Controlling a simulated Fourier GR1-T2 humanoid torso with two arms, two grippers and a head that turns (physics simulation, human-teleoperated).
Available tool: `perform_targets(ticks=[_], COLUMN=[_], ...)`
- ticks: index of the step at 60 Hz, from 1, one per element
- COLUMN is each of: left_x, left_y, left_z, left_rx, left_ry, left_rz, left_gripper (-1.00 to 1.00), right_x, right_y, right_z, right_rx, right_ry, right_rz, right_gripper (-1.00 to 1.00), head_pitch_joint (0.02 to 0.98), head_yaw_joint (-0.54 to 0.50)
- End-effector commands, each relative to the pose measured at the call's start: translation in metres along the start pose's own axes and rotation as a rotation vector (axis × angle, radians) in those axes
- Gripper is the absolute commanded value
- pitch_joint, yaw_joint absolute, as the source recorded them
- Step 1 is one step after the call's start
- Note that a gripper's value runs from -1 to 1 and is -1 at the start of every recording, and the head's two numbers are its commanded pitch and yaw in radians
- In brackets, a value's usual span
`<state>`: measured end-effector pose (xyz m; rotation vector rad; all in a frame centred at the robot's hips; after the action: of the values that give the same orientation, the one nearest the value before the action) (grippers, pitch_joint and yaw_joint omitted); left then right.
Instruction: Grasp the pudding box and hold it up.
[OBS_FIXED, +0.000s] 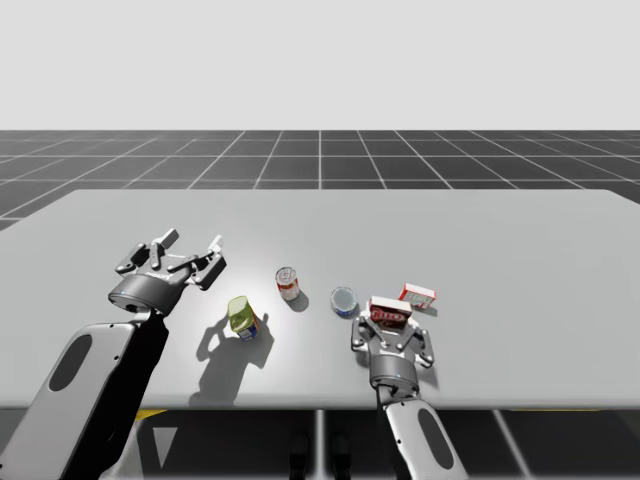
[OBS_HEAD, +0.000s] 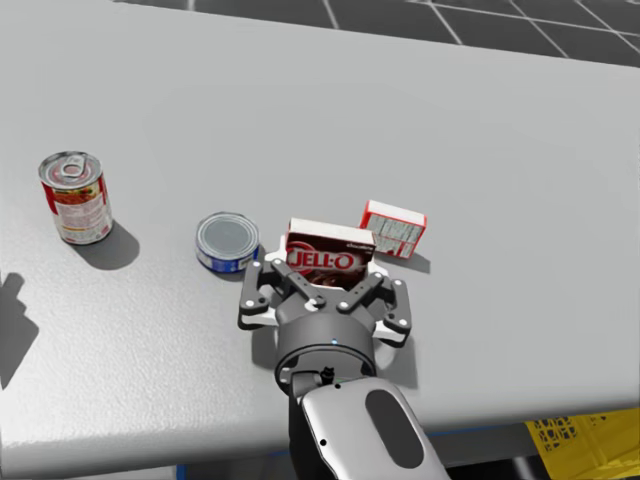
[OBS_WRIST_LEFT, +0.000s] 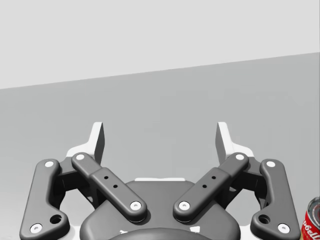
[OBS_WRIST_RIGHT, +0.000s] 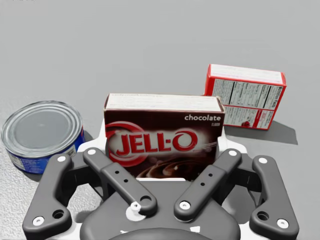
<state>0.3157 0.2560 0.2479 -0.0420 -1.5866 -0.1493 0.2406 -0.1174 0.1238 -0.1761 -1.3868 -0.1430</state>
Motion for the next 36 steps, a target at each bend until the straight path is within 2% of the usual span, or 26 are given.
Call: perform_targets(ticks=[1,16,36], left_x=[-0.0001,-0.0006,-0.0010], left_y=[-0.0005,-0.0010,-0.0011], left_z=[0.0000,0.0004,0.0011], left_rx=[-0.001,0.000,-0.001], left_ry=[0.000,0.001,0.000], left_rz=[-0.002,-0.003,-0.001], left_gripper=[-1.00,-1.00,-1.00], right_x=[-0.0068,-0.0074,-0.0081], right_y=[-0.0035,-0.0046,-0.0041], right_z=[-0.0007,0.0015,0.0024], right_rx=[-0.024,-0.027,-0.033], right_ry=[0.022,0.026,0.020], right_rz=[-0.003,-0.010,-0.006], right_gripper=[1.00,1.00,1.00], head_pitch_joint=[0.817,0.629,0.480], head_yaw_joint=[-0.27,-0.28,-0.29])
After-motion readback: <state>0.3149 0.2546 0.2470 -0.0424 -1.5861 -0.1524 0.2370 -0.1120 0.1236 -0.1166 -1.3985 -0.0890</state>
